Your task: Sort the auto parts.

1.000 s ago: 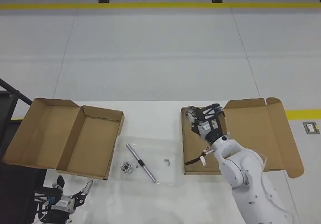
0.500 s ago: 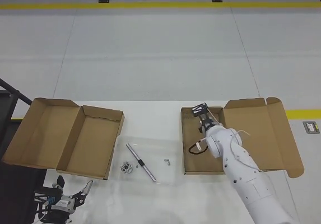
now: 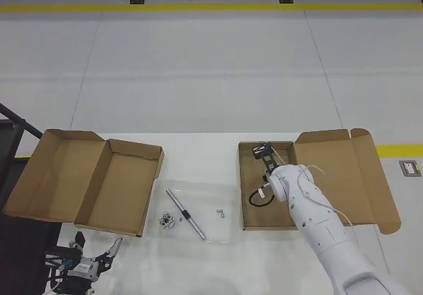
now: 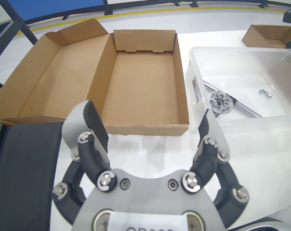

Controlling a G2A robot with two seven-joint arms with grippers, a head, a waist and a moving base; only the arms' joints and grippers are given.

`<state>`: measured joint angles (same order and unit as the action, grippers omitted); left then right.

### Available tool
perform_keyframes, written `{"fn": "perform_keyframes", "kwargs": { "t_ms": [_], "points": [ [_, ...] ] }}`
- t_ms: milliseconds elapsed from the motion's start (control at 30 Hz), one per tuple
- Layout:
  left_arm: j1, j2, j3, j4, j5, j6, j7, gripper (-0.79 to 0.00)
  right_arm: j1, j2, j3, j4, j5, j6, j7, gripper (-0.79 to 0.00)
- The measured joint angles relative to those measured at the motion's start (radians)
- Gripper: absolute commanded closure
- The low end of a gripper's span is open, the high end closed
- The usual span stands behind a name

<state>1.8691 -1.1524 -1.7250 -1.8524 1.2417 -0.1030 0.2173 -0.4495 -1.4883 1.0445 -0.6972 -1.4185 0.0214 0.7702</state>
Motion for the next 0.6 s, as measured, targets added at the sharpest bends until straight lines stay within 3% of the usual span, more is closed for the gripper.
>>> {"fn": "perform_keyframes", "kwargs": {
  "t_ms": [233,300,367,600],
  "points": [
    [0.000,0.000,0.000,0.000,0.000,0.000,0.000,-0.785,-0.054,0.012,0.029,-0.149,-0.004,-0.004,-0.023,-0.449],
    [0.000,0.000,0.000,0.000,0.000,0.000,0.000,-0.785,-0.109,0.024,0.046,-0.272,-0.005,-0.040,-0.012,-0.449],
    [0.000,0.000,0.000,0.000,0.000,0.000,0.000,-0.785,-0.189,0.039,0.067,-0.433,-0.023,-0.074,0.011,-0.379],
    [0.000,0.000,0.000,0.000,0.000,0.000,0.000,-0.785,-0.506,0.075,0.059,-0.995,-0.123,-0.203,0.104,-0.388]
  ]
}}
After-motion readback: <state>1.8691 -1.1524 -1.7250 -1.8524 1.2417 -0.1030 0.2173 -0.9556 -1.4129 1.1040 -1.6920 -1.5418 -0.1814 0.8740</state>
